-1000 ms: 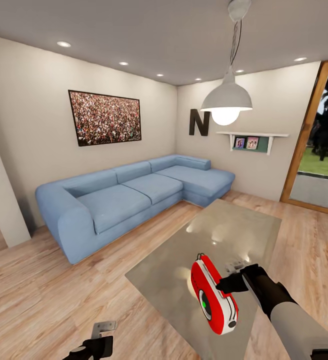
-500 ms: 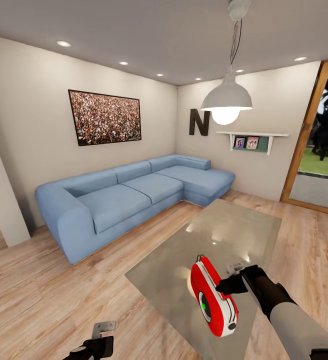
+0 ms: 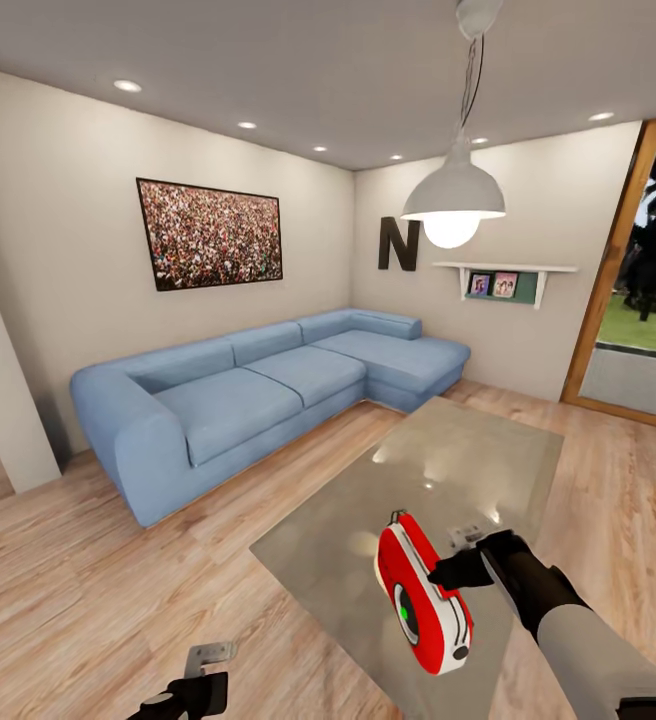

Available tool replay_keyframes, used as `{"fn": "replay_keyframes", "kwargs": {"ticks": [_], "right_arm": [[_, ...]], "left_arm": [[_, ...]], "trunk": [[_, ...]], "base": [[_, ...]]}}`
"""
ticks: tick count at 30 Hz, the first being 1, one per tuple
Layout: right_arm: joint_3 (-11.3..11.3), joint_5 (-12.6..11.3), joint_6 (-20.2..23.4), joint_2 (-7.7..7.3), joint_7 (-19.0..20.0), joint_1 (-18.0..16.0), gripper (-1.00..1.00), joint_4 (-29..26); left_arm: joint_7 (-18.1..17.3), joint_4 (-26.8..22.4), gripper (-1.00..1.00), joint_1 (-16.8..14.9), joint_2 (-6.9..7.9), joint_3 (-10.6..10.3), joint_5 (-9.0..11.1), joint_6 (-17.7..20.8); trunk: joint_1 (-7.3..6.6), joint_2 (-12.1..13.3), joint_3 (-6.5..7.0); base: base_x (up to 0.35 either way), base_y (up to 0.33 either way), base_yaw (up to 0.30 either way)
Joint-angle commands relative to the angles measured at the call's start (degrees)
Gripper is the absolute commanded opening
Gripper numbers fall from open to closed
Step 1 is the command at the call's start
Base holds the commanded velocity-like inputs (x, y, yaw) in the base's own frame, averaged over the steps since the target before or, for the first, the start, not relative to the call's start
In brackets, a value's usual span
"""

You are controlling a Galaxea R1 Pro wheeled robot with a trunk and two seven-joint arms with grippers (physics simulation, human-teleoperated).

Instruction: Turn on the radio receiver that's on the table in the living room.

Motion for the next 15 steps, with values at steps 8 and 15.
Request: {"fn": "replay_keyframes", "kwargs": {"ticks": [8, 15], "right_arm": [[-0.03, -0.03, 0.17, 0.32, 4.07, -0.02, -1.00, -0.02], [-0.03, 0.14, 0.16, 0.32, 4.97, -0.03, -1.00, -0.02]], "left_arm": [[0.02, 0.00, -1.00, 0.00, -0.01, 0.00, 0.00, 0.00], [0.02, 0.00, -1.00, 0.01, -0.03, 0.00, 0.00, 0.00]], "trunk": [[1.76, -3.23, -1.44], [2.86, -5.23, -2.33]], "base": [[0.000, 0.000, 0.000], [0.000, 0.000, 0.000]]}}
